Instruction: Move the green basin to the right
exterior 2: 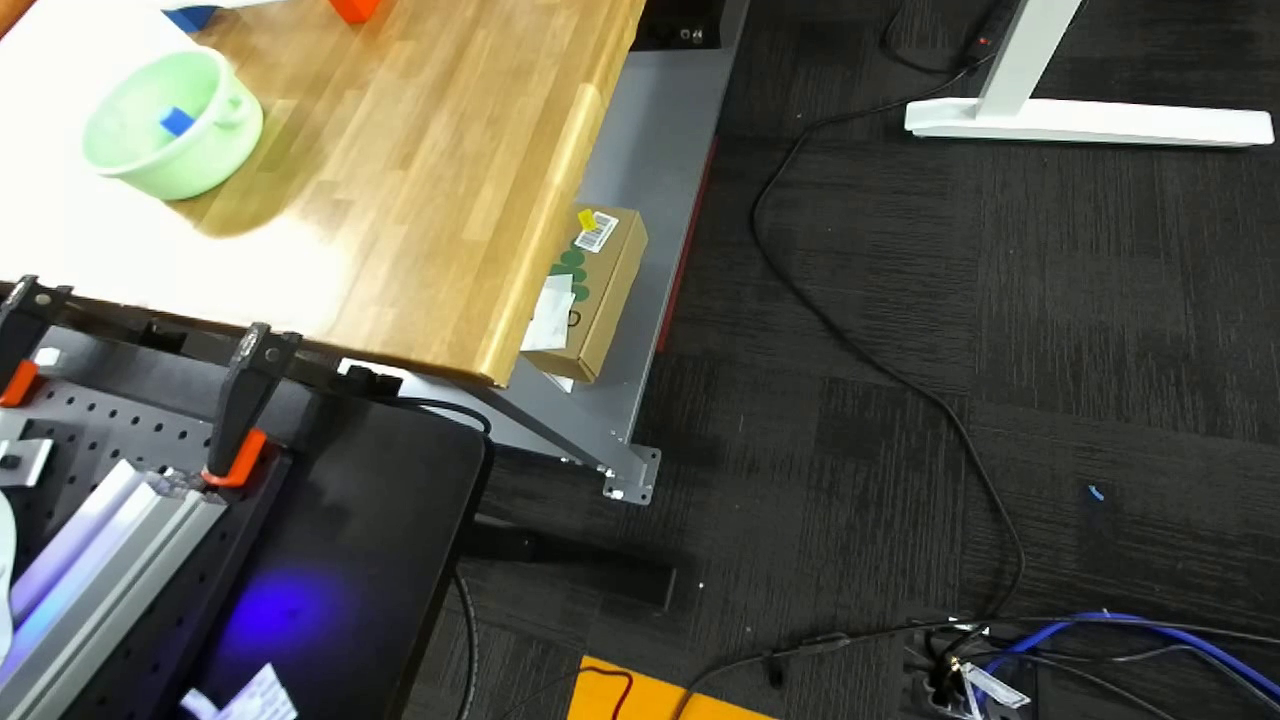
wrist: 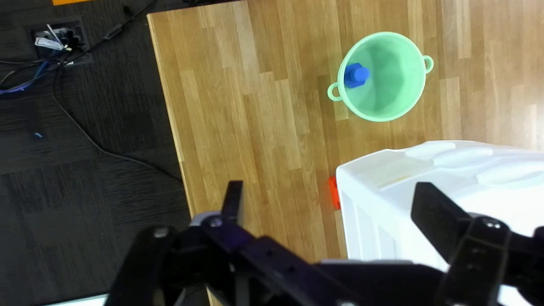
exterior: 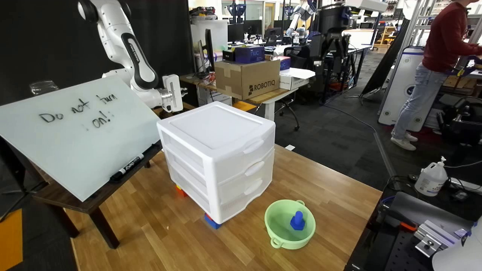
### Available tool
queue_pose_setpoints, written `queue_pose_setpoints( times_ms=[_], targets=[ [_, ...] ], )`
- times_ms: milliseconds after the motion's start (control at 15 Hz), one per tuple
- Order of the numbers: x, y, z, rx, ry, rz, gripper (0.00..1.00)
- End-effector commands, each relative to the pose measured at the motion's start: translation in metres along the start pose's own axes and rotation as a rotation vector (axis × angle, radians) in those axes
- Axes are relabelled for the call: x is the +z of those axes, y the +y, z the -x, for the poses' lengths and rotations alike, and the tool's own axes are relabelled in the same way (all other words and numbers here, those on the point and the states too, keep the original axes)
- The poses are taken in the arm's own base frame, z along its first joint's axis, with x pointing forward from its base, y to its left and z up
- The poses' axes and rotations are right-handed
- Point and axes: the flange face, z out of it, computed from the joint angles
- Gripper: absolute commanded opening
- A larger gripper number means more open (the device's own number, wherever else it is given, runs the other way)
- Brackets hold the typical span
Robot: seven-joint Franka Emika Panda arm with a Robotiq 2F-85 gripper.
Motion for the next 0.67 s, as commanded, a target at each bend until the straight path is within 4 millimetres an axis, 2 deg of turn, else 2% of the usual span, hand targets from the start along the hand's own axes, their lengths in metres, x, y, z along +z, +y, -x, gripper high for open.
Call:
queue_pose_setpoints(
  times_ms=[0,200,333,400,600],
  targets=[
    [0.004,-0.005,0.005,0.058,0.029,0.038,1.00],
    [0.015,-0.014,0.008,0.053,0.017,0.042,1.00],
    [0.024,-0.023,0.009,-0.034,0.004,0.036,1.00],
    [0.021,-0.020,0.002,0.016,-0.014,0.027,1.00],
    [0.026,-0.025,0.004,-0.014,-0.023,0.029,1.00]
  ],
)
